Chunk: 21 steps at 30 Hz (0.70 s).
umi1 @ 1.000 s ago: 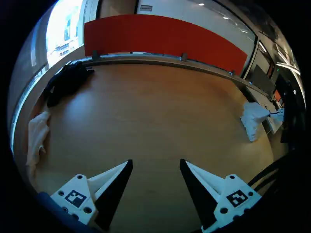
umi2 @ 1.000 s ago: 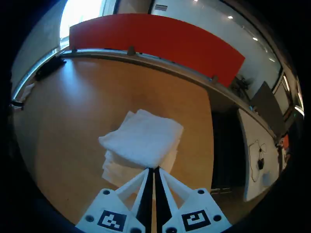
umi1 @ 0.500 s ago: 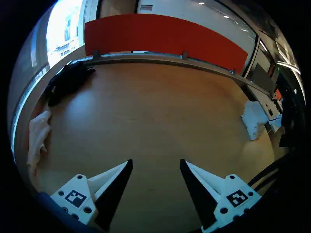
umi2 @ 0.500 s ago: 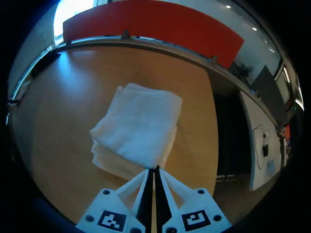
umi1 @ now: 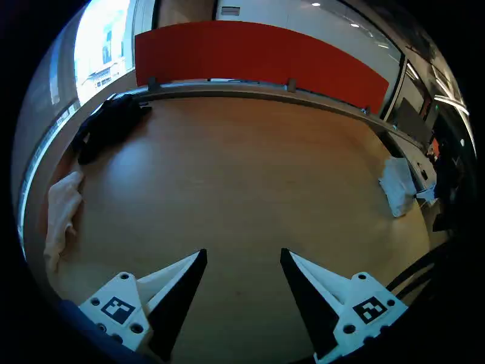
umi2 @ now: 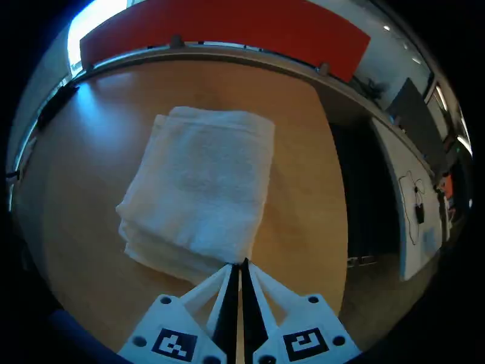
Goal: Fold towel
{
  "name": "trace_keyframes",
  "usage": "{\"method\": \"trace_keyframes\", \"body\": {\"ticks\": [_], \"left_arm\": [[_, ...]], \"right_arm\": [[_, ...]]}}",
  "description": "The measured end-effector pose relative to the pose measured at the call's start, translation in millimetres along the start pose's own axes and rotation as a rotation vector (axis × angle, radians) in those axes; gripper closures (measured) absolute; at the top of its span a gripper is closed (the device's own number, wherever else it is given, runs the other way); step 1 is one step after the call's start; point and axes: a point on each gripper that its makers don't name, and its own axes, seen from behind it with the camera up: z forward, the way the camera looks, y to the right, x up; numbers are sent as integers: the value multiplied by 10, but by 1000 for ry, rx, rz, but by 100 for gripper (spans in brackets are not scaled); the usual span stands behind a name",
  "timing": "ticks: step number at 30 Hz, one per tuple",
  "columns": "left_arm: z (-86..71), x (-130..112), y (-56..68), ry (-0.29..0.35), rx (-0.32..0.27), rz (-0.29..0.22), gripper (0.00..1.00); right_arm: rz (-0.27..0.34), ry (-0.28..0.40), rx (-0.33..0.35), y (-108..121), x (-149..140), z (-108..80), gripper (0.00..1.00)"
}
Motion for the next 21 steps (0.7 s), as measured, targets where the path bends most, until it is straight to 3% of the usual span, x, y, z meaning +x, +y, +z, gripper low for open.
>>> {"method": "trace_keyframes", "body": {"ticks": [11,21], "left_arm": [[-12,-10,-21,1,4,-3,11],[-4,17,-46,7,2,-2,11]], "right_arm": [[24,-7,-21,24,-11,88,97],[14,61,-42,21,56,-94,92]]}}
